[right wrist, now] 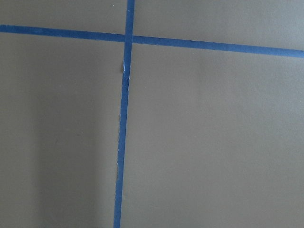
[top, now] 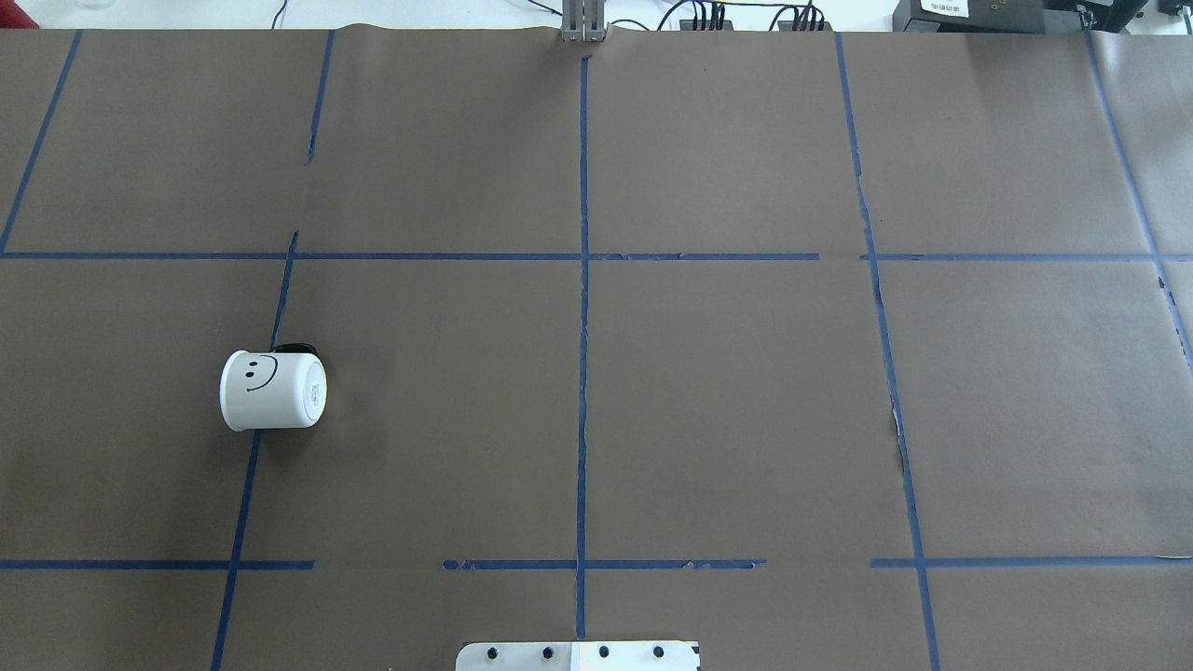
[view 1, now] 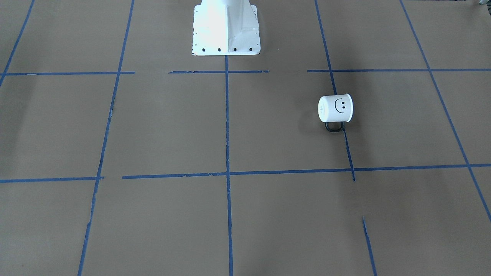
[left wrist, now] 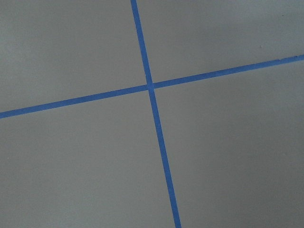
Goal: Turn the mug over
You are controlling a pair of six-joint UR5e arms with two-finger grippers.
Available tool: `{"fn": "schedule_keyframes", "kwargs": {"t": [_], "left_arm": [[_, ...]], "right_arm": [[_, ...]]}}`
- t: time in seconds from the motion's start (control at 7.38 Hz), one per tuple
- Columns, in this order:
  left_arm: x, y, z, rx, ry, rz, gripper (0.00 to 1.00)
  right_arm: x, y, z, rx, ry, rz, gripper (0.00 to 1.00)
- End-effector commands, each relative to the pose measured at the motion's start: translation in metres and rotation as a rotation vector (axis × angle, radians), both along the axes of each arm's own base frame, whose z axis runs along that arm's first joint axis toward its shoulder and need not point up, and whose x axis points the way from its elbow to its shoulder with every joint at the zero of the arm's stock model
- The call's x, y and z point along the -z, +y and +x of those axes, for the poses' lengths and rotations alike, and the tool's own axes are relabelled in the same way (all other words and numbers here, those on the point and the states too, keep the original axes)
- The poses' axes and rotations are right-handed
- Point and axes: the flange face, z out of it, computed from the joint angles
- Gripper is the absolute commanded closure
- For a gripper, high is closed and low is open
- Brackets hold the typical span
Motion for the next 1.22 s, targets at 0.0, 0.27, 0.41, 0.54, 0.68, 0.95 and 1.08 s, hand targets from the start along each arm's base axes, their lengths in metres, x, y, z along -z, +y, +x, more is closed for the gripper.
{"fn": "schedule_keyframes", "kwargs": {"t": [0.0,0.27,0.41,0.54,0.68,0.95,1.08], "left_arm": [[0.001,-0.001,0.0,0.0,0.002,0.0,0.0],[0.009,-0.008,0.001,-0.003,0.004,0.03,0.0],[0.026,-0.013,0.001,-0.006,0.008,0.109,0.0],[0.028,-0.013,0.002,-0.012,0.004,0.178,0.0],[0.024,-0.006,0.003,-0.009,0.008,0.198,0.0],[0.034,-0.012,0.003,0.02,0.007,0.234,0.0],[0.037,-0.017,0.01,0.064,0.014,0.179,0.0]], "right_arm": [[0.0,0.0,0.0,0.0,0.0,0.0,0.0],[0.0,0.0,0.0,0.0,0.0,0.0,0.0],[0.0,0.0,0.0,0.0,0.0,0.0,0.0],[0.0,0.0,0.0,0.0,0.0,0.0,0.0],[0.0,0.0,0.0,0.0,0.0,0.0,0.0],[0.0,0.0,0.0,0.0,0.0,0.0,0.0],[0.0,0.0,0.0,0.0,0.0,0.0,0.0]]}}
